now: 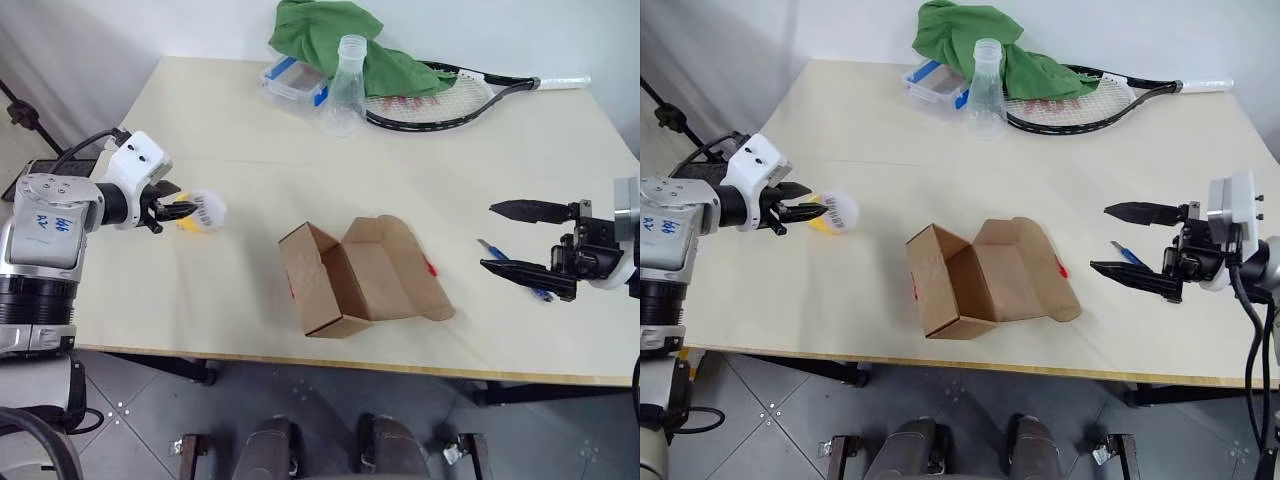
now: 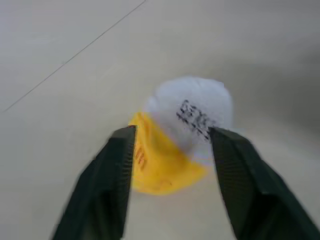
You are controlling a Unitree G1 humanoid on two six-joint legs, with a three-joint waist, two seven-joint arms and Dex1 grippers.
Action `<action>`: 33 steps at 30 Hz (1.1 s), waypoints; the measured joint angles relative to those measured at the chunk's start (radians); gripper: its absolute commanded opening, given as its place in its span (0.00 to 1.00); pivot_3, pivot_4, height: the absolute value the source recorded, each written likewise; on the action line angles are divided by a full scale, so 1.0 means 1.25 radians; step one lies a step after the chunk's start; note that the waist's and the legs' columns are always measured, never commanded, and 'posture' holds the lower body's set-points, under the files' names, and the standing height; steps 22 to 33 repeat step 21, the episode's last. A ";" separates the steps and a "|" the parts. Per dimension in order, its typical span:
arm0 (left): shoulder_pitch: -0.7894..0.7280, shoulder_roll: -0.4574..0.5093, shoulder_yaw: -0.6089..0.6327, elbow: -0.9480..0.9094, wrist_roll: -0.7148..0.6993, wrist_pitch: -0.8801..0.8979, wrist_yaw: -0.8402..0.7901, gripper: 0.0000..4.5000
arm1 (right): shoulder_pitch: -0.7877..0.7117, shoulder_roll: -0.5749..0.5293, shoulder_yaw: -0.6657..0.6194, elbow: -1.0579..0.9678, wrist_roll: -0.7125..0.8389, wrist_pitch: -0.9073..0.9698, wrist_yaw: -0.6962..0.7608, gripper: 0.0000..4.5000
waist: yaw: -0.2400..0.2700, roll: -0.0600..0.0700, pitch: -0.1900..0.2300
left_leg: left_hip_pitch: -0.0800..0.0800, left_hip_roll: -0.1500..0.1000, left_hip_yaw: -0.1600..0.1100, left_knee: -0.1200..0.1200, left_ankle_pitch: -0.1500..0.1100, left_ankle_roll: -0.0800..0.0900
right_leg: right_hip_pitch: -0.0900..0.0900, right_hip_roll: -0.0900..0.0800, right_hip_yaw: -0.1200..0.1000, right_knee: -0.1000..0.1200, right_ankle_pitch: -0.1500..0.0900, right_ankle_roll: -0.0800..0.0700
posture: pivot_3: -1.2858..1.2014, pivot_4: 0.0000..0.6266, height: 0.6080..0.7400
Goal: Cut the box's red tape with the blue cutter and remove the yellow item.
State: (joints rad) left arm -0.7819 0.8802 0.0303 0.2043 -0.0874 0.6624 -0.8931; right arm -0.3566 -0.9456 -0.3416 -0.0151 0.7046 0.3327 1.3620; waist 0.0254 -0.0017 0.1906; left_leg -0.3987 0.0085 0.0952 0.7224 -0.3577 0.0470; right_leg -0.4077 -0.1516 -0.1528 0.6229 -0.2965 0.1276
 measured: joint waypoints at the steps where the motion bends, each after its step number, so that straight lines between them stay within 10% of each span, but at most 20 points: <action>1: 0.012 0.002 0.015 -0.024 -0.019 0.009 -0.007 0.81 | -0.011 0.000 0.006 0.014 -0.003 -0.003 0.005 1.00 | -0.001 0.000 0.000 | 0.000 0.000 0.000 0.000 0.000 0.000 | 0.000 0.000 0.000 0.000 0.000 0.000 | 0.52 0.24 1.00; 4: 0.077 0.005 0.094 -0.106 -0.086 0.010 -0.034 0.99 | -0.030 0.000 0.017 0.060 -0.017 -0.013 0.021 1.00 | -0.004 0.000 0.000 | 0.001 0.001 0.001 -0.001 0.000 0.000 | 0.000 0.000 0.000 0.000 0.000 0.000 | 0.52 0.24 1.00; 20: 0.710 -0.158 0.364 -0.308 -0.271 -0.304 -0.153 0.99 | -0.082 0.008 0.125 0.541 -0.231 -0.290 0.148 1.00 | -0.014 0.000 0.000 | 0.011 0.002 0.007 -0.005 -0.001 -0.001 | 0.005 0.001 0.007 -0.001 0.000 -0.001 | 0.52 0.24 1.00; 33: 0.726 -0.167 0.358 -0.311 -0.272 -0.316 -0.153 0.99 | -0.086 0.010 0.135 0.561 -0.243 -0.305 0.148 1.00 | -0.013 0.000 0.000 | 0.011 0.002 0.007 -0.005 0.000 -0.001 | 0.005 0.001 0.007 -0.001 0.000 -0.001 | 0.52 0.24 1.00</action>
